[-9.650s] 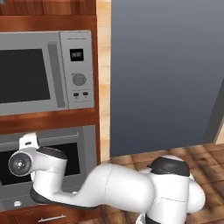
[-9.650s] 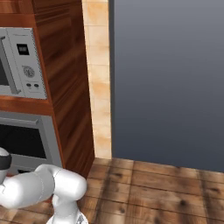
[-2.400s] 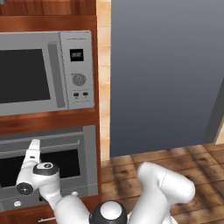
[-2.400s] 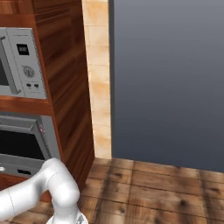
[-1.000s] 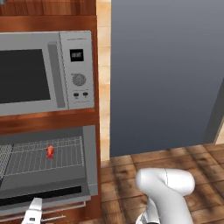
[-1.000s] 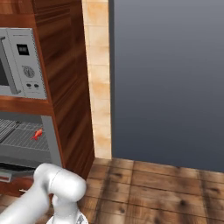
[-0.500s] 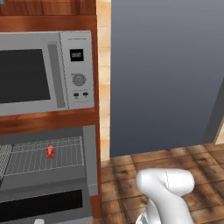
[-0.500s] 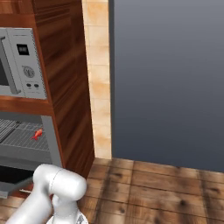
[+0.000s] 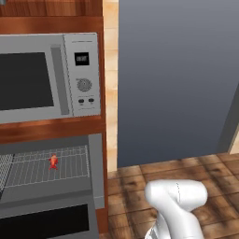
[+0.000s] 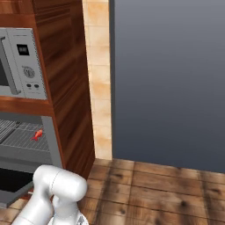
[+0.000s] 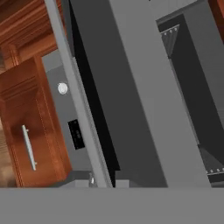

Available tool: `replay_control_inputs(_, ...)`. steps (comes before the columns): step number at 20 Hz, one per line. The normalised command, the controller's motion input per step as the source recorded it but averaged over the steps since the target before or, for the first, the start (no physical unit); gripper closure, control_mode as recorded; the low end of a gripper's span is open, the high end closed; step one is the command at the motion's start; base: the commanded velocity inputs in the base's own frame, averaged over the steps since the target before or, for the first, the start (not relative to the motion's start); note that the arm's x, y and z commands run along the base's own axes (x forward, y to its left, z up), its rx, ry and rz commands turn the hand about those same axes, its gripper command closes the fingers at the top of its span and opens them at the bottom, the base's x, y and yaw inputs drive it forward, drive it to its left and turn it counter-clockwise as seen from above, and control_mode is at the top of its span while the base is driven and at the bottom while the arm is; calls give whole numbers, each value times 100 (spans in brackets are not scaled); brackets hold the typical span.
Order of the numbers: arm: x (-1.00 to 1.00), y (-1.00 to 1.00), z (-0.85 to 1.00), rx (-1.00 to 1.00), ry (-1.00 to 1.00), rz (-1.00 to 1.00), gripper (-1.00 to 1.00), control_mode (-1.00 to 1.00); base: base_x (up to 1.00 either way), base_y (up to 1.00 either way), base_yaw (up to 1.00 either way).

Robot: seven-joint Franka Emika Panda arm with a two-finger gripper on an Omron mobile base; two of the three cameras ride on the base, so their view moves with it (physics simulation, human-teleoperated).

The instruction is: Take the fish from the oven and place it on the plate on the counter.

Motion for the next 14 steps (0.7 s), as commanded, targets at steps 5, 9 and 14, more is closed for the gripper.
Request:
replay_control_inputs(5, -57, 11, 2, 0, 1, 0, -100, -100, 0, 0, 0)
replay_control_inputs(9, -100, 11, 37, 0, 0, 0, -100, -100, 0, 0, 0)
replay_control_inputs(14, -72, 5, 91, 0, -11, 0, -100, -100, 0, 0, 0)
